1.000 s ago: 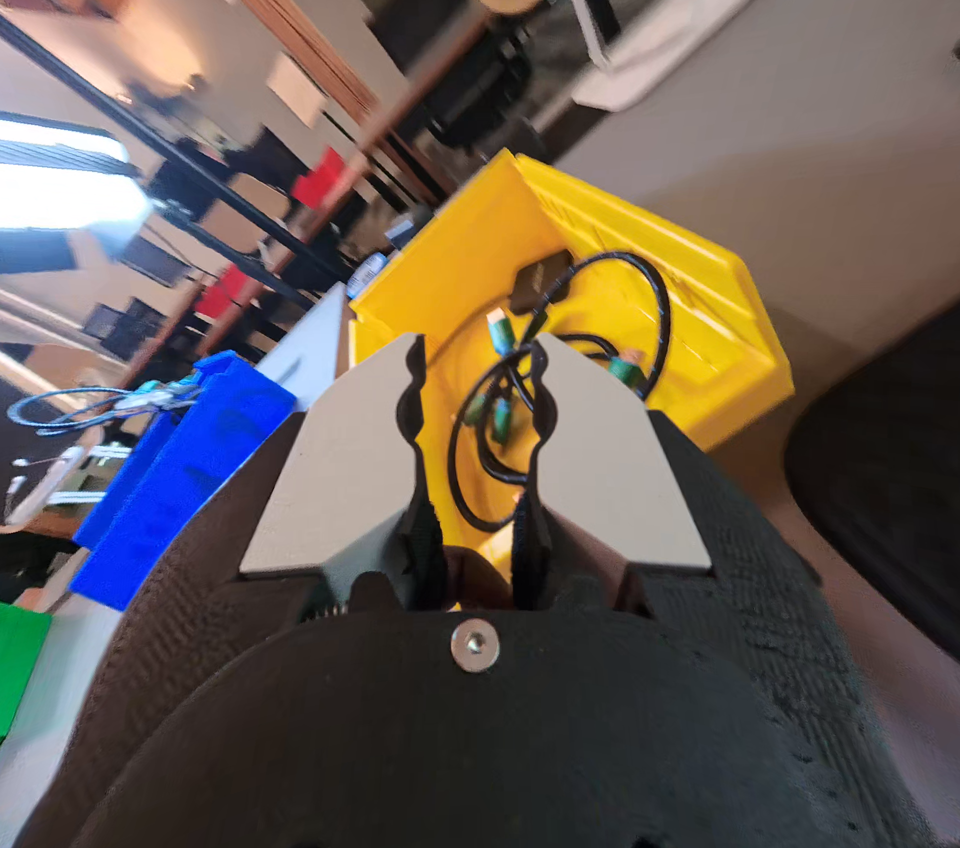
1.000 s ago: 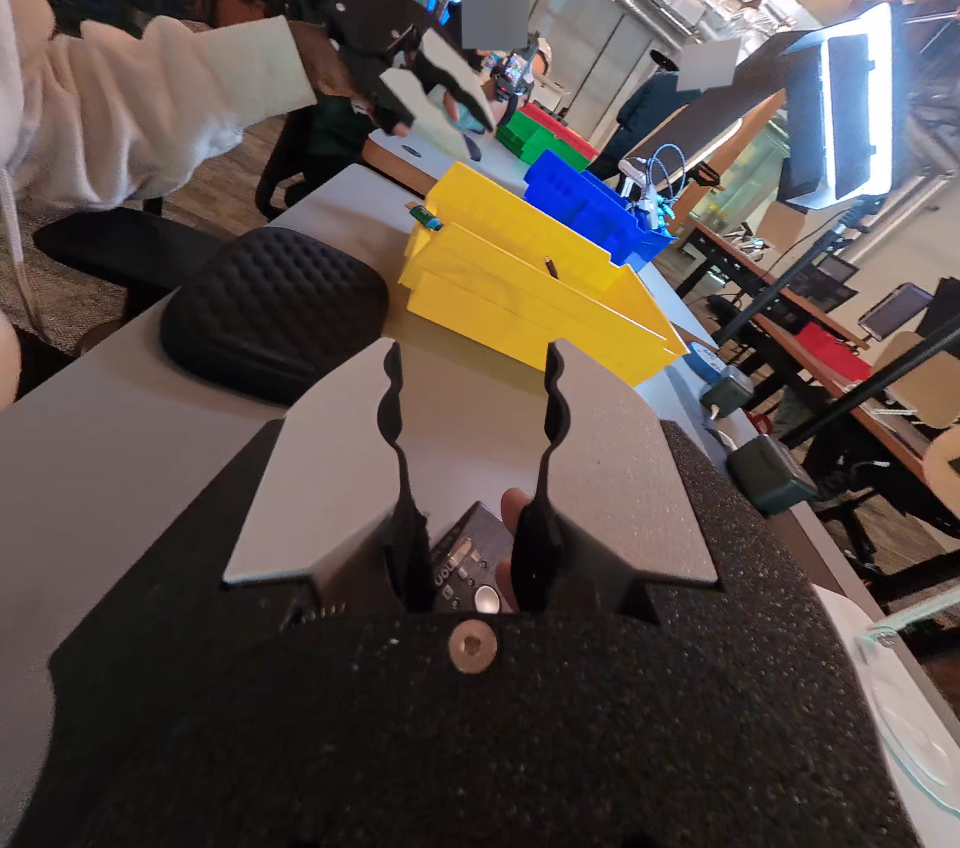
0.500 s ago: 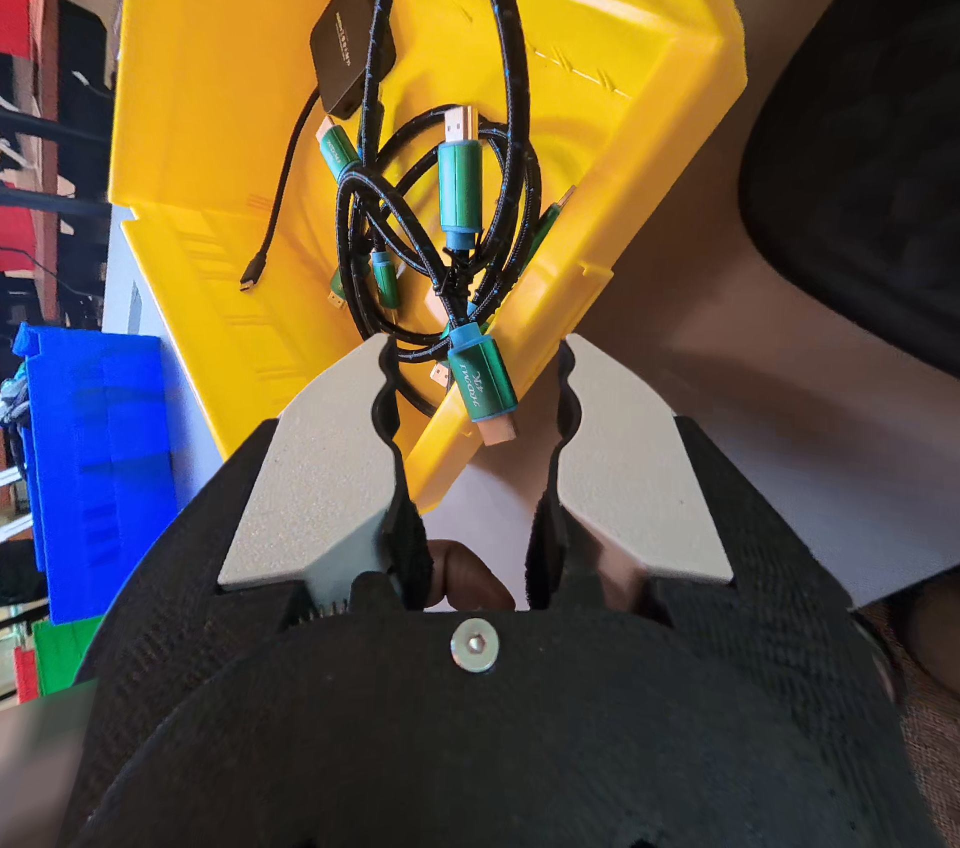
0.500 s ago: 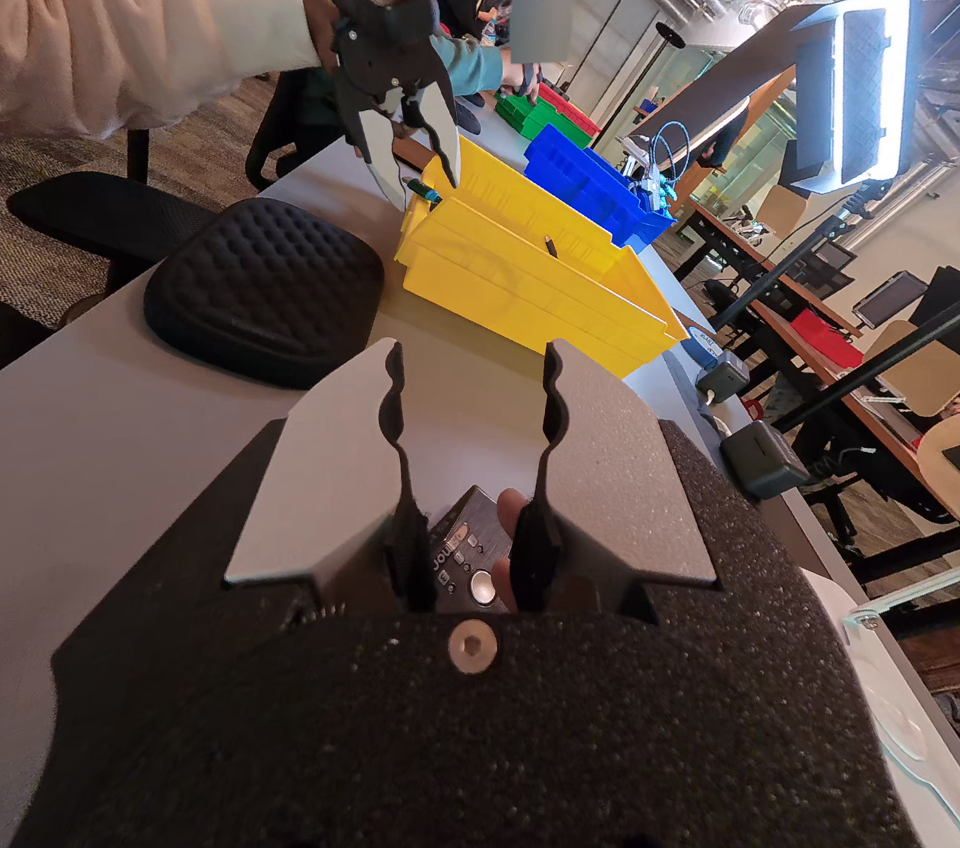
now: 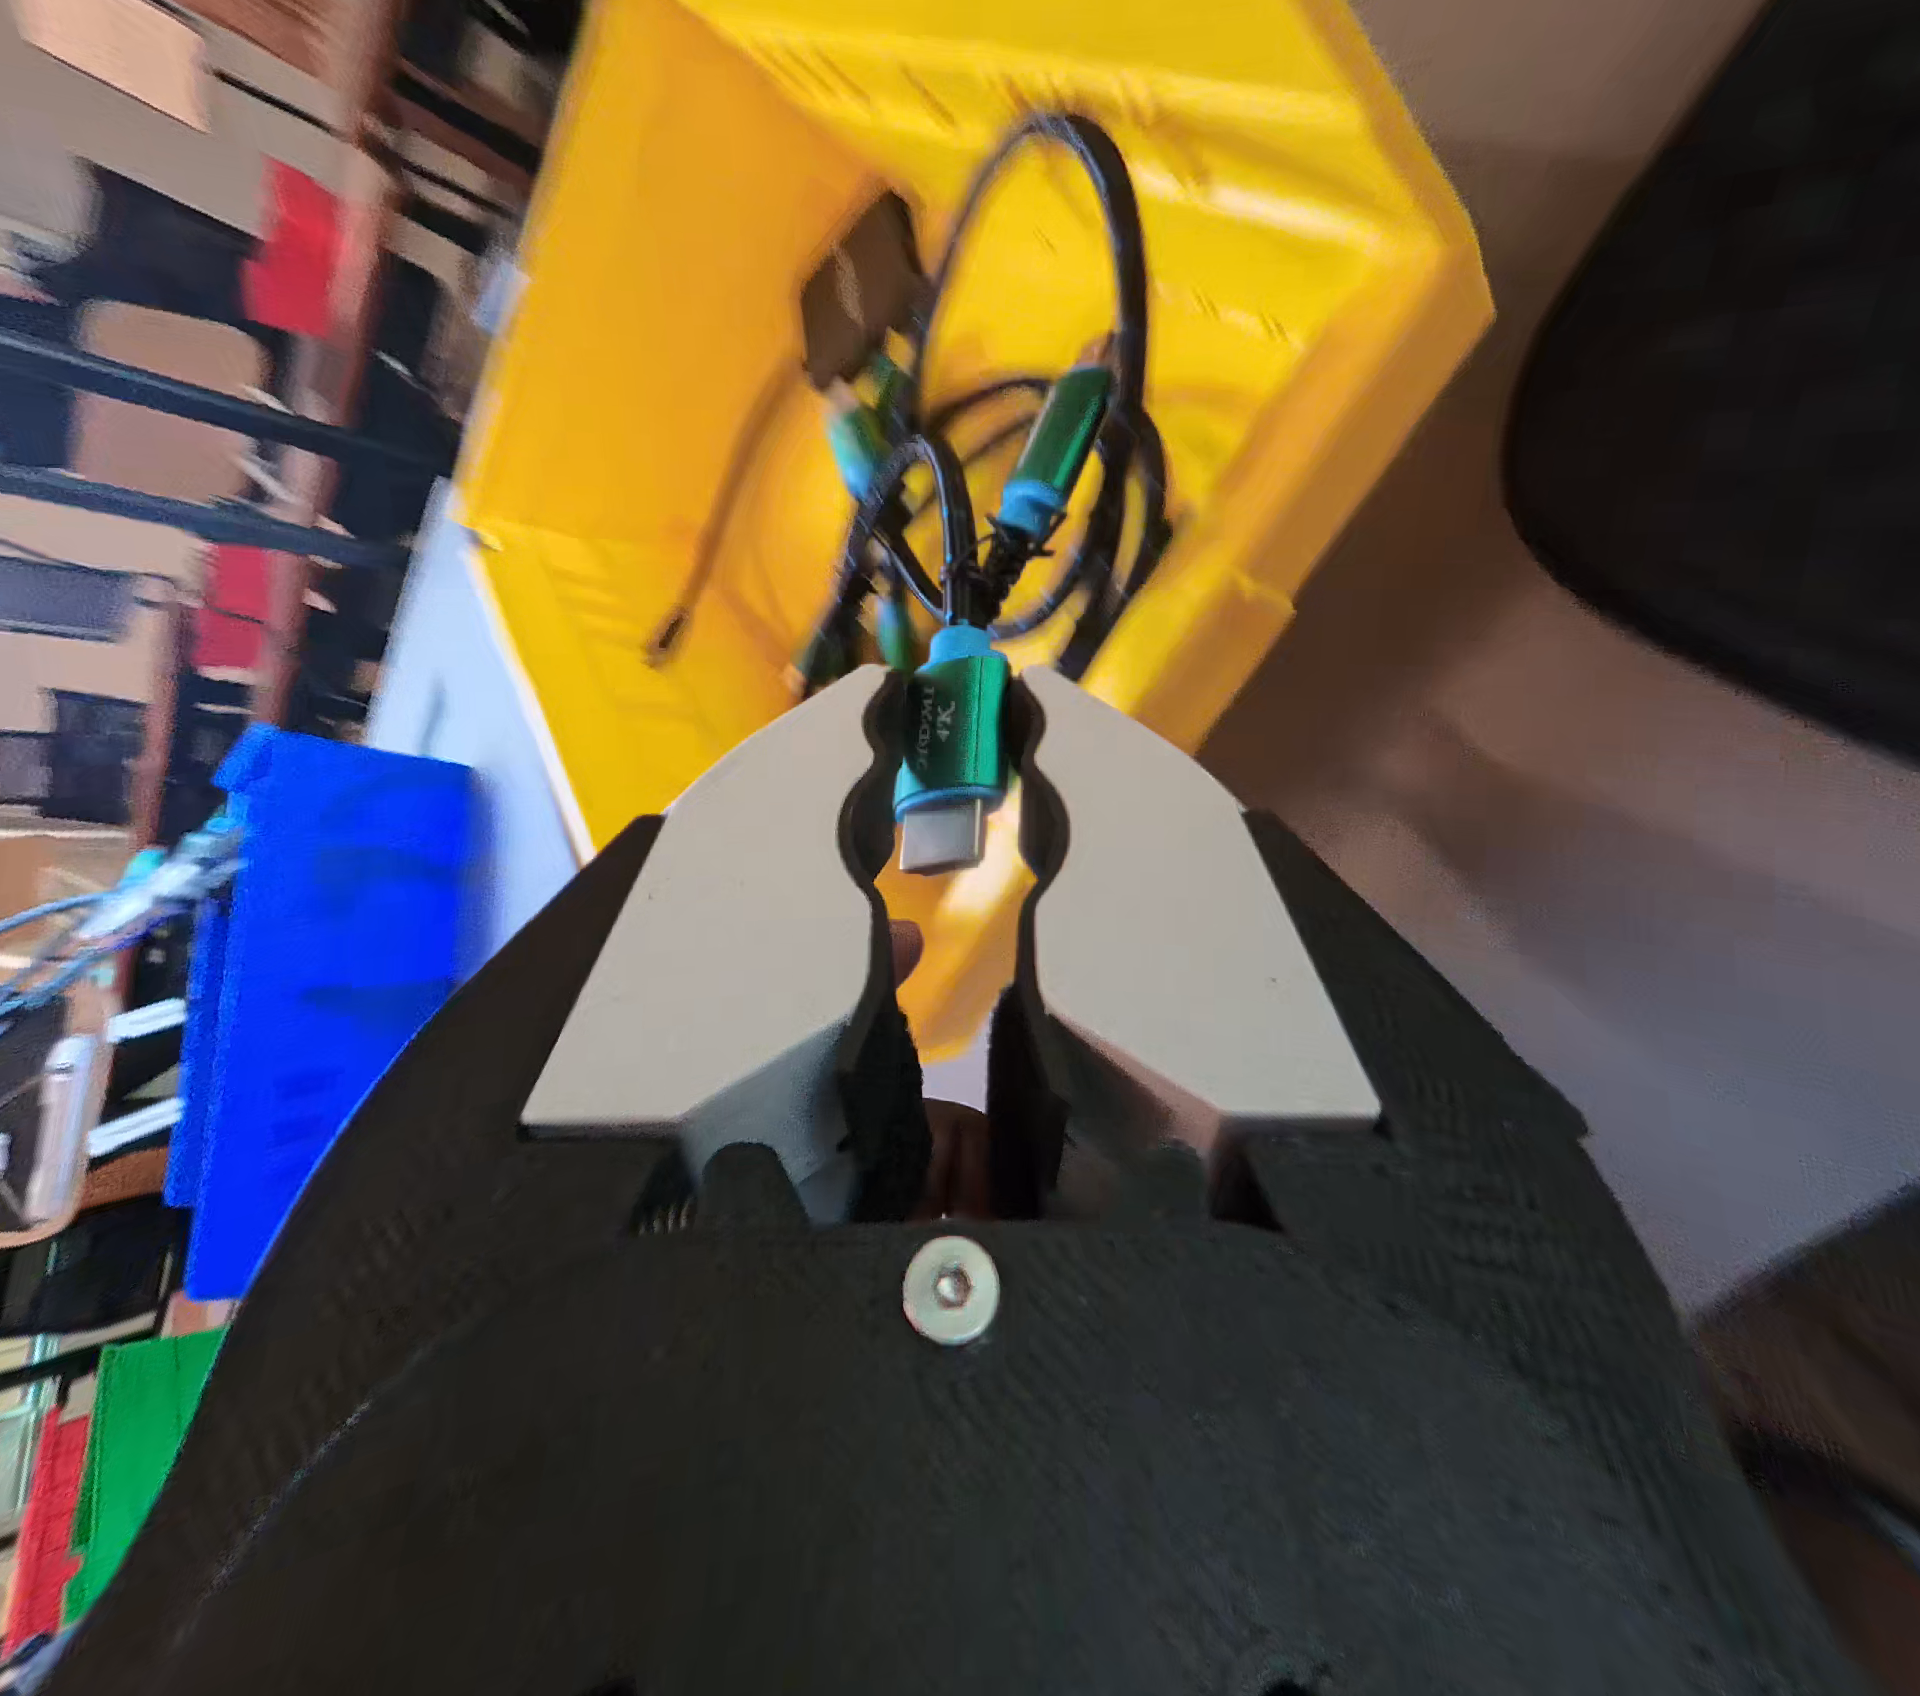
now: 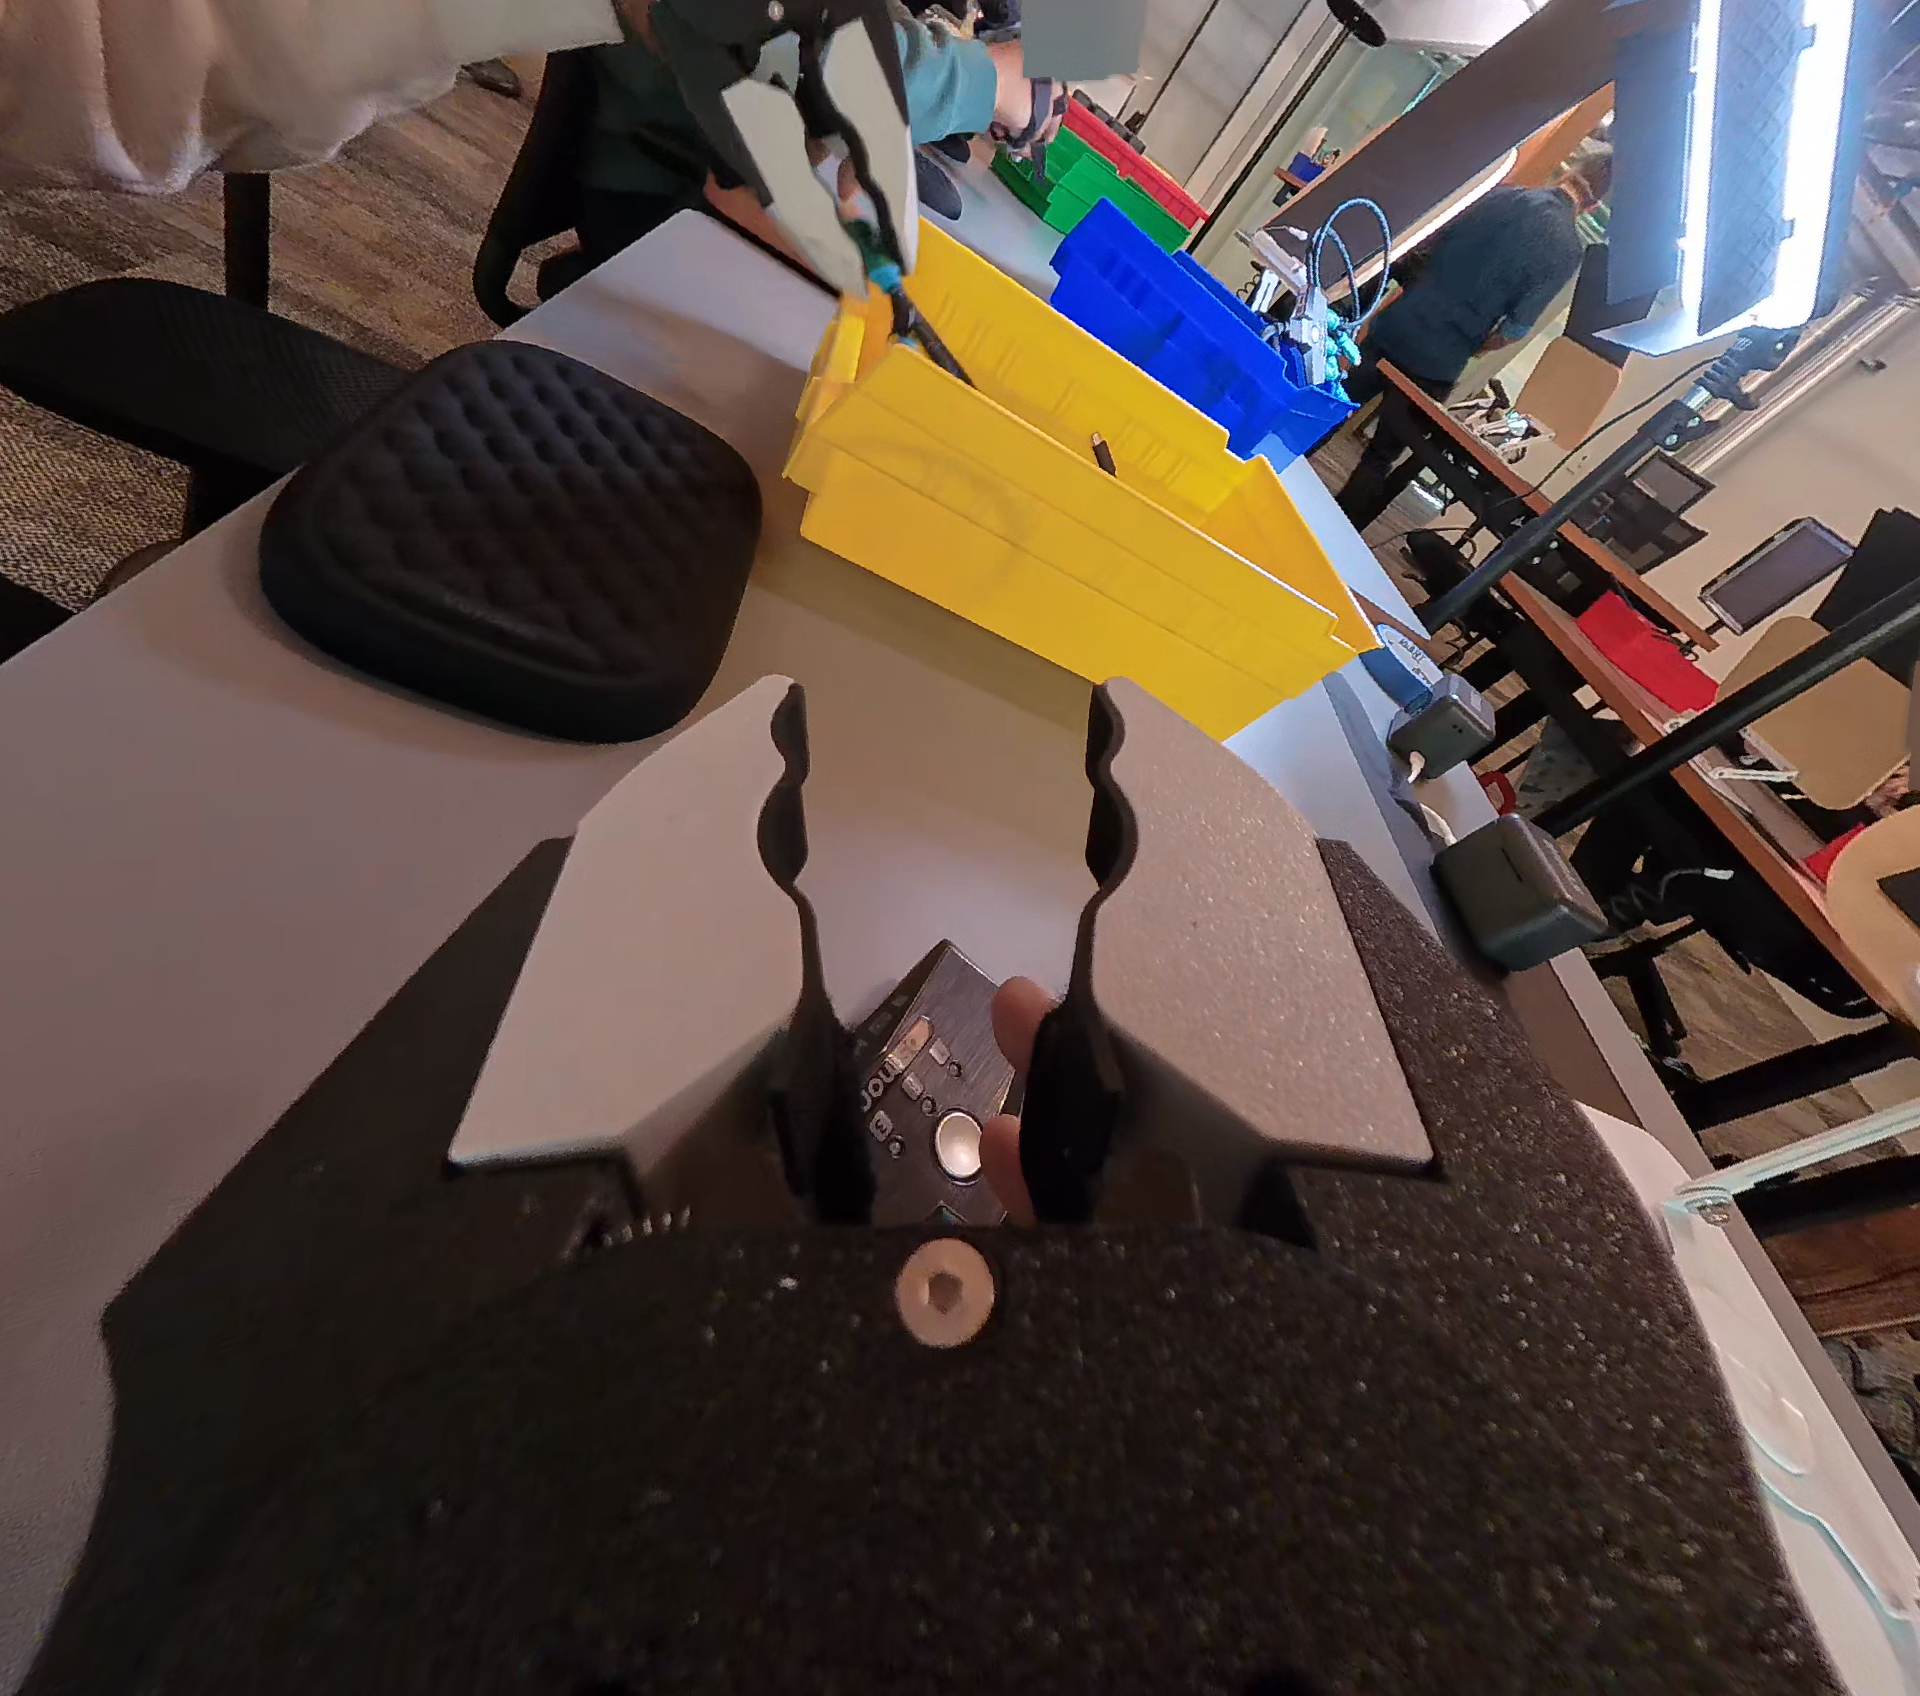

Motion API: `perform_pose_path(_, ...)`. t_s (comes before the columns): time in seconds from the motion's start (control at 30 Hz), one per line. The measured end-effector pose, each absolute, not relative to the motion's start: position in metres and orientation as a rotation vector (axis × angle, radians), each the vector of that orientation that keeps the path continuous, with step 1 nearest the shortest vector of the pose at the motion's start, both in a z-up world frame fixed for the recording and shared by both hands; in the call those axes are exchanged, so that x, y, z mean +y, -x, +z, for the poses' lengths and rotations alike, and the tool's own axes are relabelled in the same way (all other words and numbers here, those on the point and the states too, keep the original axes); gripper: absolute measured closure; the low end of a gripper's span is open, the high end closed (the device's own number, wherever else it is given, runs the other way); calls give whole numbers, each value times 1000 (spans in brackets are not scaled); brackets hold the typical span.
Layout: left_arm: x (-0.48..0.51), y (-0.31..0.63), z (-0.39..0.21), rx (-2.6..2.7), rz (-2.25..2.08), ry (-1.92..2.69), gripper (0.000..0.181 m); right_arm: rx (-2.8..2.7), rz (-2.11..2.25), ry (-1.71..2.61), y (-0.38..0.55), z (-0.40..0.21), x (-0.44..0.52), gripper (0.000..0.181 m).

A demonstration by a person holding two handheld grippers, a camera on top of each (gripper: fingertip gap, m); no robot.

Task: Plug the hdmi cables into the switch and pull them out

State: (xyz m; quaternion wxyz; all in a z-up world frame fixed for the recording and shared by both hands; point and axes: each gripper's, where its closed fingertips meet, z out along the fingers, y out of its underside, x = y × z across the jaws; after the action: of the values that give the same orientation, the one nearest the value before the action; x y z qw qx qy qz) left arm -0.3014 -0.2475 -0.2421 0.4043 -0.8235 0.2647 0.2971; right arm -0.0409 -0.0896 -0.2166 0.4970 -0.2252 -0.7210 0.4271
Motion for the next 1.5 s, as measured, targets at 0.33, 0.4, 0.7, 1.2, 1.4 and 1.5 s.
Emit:
perform_pose_path(0.33, -234, 266, -132, 385, 717, 1433, 169, -1726, 1013, 542, 44, -214, -88, 130)
perform_pose_path(0.4, -232, 248, -105, 298, 566, 1254, 170, -1672, 1028, 561, 48, -206, -87, 131)
perform_pose_path(0.7, -222, 155, -33, 114, -368, 587, 170, -910, 2006, 658, 63, -110, -110, 103)
perform_pose_path(1.2, -146, 153, -99, 43, -335, 1066, 122, -1214, 1530, 734, 36, -97, -91, 181)
perform_pose_path(1.4, -153, 128, -96, 436, 270, 1348, 114, -1623, 791, 870, 25, -123, -64, 181)
perform_pose_path(1.5, -122, 86, -109, 601, 351, 1410, 117, -1662, 744, 867, 26, -119, -72, 181)
